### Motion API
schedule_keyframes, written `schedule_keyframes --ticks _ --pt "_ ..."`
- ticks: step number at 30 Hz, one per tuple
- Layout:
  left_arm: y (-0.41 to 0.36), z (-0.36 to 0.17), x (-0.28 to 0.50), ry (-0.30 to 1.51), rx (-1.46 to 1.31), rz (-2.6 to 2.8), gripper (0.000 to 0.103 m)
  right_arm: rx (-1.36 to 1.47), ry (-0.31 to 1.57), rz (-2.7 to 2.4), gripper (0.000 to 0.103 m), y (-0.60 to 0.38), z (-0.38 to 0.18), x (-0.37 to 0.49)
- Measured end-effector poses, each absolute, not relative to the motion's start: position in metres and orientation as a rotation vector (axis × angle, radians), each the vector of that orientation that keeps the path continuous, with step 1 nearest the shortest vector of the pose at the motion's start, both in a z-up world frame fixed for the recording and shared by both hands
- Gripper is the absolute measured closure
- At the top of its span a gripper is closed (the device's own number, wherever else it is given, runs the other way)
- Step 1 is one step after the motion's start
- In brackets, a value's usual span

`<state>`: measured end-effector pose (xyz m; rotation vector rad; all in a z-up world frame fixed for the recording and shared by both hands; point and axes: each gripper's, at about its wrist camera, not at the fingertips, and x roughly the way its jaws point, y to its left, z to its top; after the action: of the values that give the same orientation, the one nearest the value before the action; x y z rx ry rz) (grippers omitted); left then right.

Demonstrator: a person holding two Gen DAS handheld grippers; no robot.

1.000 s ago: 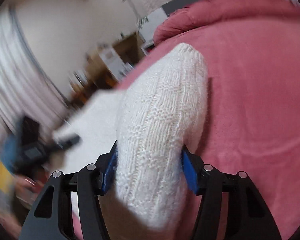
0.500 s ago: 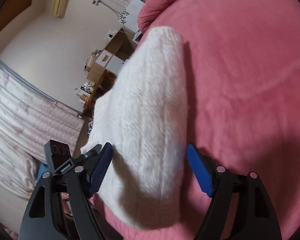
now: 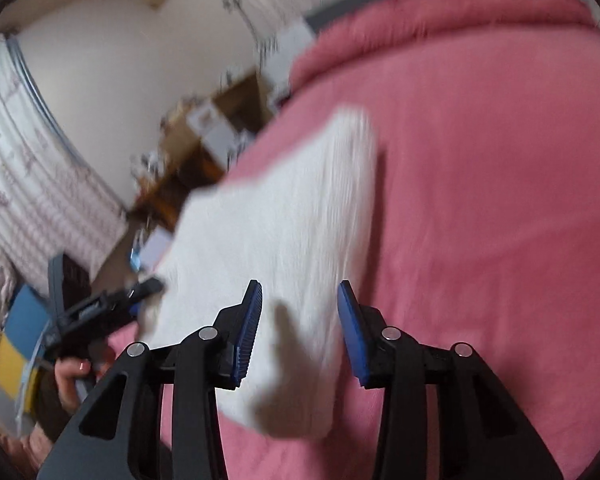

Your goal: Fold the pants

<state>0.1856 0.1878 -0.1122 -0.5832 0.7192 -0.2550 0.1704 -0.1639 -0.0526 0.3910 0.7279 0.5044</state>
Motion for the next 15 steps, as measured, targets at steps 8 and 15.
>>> schedule_keyframes --ticks 8,15 --pt "0.138 -0.058 0.223 0.67 -0.322 -0.299 0.055 0.162 0.704 0.512 0.065 -0.118 -0.01 0.219" --pt "0.089 -0.086 0.285 0.851 -0.151 -0.262 0.058 -0.117 0.84 0.39 0.065 -0.076 -0.042 0.258"
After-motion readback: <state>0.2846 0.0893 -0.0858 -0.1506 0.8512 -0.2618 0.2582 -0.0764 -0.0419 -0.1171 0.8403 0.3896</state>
